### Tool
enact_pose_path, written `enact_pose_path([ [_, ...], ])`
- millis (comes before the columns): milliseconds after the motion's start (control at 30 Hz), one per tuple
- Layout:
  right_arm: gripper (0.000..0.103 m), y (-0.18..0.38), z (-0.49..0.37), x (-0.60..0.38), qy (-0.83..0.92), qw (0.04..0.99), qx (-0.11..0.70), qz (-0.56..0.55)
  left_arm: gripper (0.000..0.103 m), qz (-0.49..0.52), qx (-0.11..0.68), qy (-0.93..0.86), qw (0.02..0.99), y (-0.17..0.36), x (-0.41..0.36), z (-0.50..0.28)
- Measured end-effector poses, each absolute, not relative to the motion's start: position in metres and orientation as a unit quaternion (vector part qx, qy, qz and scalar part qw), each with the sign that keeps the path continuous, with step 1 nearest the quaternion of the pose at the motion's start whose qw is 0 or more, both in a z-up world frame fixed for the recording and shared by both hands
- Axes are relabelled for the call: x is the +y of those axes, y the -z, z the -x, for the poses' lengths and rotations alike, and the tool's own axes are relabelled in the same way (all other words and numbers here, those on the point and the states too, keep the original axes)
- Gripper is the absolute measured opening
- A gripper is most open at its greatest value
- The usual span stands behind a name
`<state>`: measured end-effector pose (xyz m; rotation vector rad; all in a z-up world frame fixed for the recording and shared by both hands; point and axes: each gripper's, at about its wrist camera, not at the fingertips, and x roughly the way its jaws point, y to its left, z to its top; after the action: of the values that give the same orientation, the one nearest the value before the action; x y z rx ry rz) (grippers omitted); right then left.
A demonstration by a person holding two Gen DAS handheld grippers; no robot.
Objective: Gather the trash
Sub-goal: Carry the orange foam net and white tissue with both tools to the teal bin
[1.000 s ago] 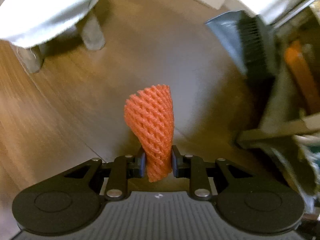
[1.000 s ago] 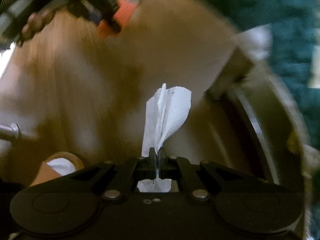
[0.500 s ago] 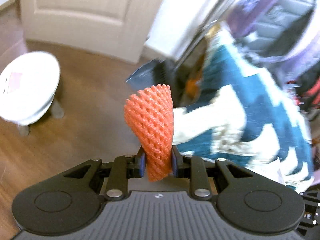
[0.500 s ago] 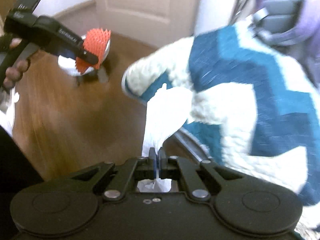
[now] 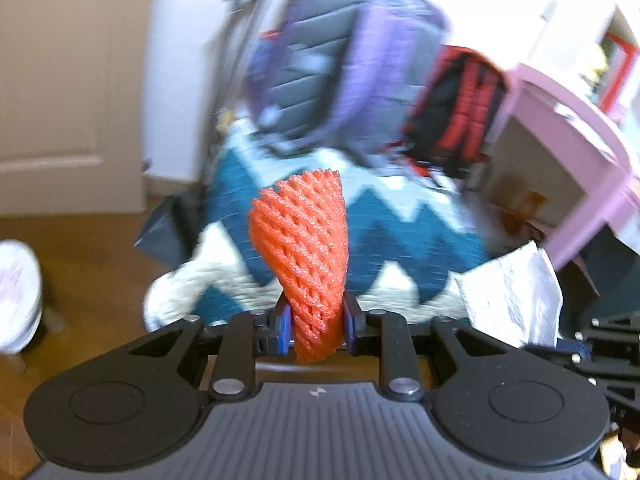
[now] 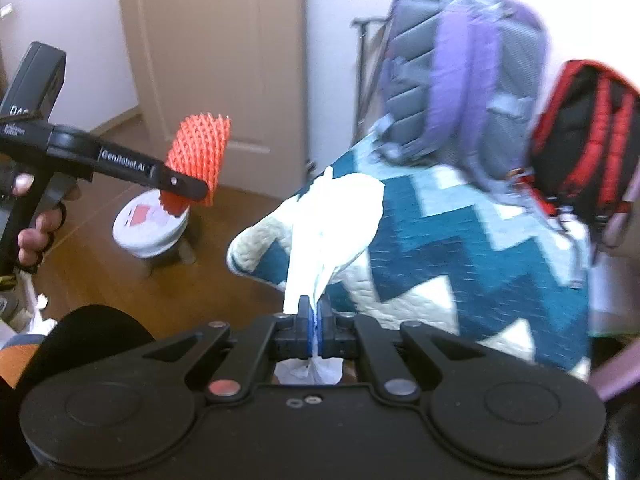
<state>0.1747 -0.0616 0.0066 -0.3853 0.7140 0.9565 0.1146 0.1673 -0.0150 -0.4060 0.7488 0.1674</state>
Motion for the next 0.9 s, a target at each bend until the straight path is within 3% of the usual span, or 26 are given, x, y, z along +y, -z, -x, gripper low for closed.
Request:
enact_pose_path([
  [500,0.002,-0.121,-0.139,-0.261,-0.328,0.897,0.283,0.087,0.024,0.059,0.325,0.106,0.938,-0.090,-0.056,-0.158],
  [900,0.002,-0.172,-0.153,-0.394,-0.203,0.948,0.243,0.044,0.024,0.005,0.299,0.227,0.927,-0.156,-0.207,-0.217],
])
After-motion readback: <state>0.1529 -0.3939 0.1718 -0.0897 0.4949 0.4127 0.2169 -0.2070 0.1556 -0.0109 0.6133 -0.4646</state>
